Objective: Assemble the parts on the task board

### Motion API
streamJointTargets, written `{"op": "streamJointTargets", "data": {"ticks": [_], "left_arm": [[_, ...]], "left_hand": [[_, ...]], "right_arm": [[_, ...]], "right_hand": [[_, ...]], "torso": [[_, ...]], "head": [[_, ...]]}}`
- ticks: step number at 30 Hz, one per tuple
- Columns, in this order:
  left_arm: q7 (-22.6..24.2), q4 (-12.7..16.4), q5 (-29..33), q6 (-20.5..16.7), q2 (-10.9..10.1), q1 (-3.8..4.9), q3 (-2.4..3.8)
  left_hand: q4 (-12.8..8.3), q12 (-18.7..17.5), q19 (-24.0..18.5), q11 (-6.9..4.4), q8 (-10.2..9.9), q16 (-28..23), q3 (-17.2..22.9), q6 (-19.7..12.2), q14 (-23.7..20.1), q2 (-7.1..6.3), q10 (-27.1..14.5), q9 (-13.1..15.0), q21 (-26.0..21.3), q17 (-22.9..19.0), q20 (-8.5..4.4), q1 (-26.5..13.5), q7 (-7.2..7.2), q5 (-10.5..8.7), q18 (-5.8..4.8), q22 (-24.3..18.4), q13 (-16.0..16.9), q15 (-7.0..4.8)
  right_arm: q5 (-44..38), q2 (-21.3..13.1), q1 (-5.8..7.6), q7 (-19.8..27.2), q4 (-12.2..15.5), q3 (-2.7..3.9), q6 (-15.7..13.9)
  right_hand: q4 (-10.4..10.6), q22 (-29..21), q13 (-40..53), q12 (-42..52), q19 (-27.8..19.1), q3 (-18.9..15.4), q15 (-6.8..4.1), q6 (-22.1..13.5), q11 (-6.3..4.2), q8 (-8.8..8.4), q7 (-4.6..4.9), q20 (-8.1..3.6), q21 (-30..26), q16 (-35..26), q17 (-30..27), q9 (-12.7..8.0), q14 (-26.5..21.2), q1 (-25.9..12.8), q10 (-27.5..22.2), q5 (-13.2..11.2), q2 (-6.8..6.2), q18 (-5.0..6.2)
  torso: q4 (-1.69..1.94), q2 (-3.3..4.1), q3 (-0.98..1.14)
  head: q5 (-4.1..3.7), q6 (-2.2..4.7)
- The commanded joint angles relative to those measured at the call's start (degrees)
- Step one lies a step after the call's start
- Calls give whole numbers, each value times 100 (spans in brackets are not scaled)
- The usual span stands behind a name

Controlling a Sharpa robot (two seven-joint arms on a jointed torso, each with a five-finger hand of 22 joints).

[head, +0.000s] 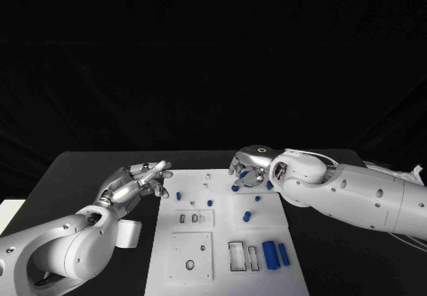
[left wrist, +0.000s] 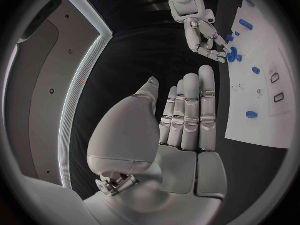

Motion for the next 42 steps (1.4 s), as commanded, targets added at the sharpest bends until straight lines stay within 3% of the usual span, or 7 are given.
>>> {"op": "streamJointTargets", "data": {"ticks": [1,7,18,42], "left_arm": [[-4,21,-3,155,-5,11,5],[-19,-2,9,163,1,11,5],[-40,-20,23,177,0,10,5],[-78,-18,24,186,0,10,5]], "left_hand": [[-5,-34,-22,-12,-21,-21,-24,-24,-37,24,-41,-3,21,4,0,-29,1,-10,52,6,2,13],[-6,-41,-35,-7,-27,-23,-28,-30,-46,26,-52,-4,29,6,4,-32,7,-10,52,12,0,17],[-7,-44,-41,-4,-30,-24,-29,-32,-50,29,-58,-5,33,7,5,-33,9,-10,52,16,0,19],[-11,-55,-62,4,-40,-26,-32,-41,-62,36,-77,-7,46,11,12,-31,20,-9,53,27,-3,26]], "right_arm": [[-302,11,-5,-205,-11,3,370],[-390,2,-22,-232,-4,3,469],[-447,-13,-32,-242,15,3,513],[-415,137,-100,-107,-216,2,684]], "right_hand": [[38,-14,7,-34,13,0,49,28,17,-13,-6,35,-12,36,-3,6,355,6,-64,-46,-74,-36],[100,-48,17,-29,-18,-48,65,5,33,-22,-3,53,-18,39,-17,7,345,-22,-152,-107,-151,-26],[122,-56,23,-30,-27,-66,68,-10,37,-25,-2,58,-19,41,-22,6,342,-19,-180,-123,-171,-23],[259,-47,64,-16,-57,103,65,62,27,-4,-5,65,3,65,-24,34,334,119,-162,-116,13,-18]], "torso": [[24,45,1],[32,61,-3],[52,92,-7],[86,131,-5]], "head": [[-16,-13],[-22,-26],[-79,-54],[-103,-105]]}}
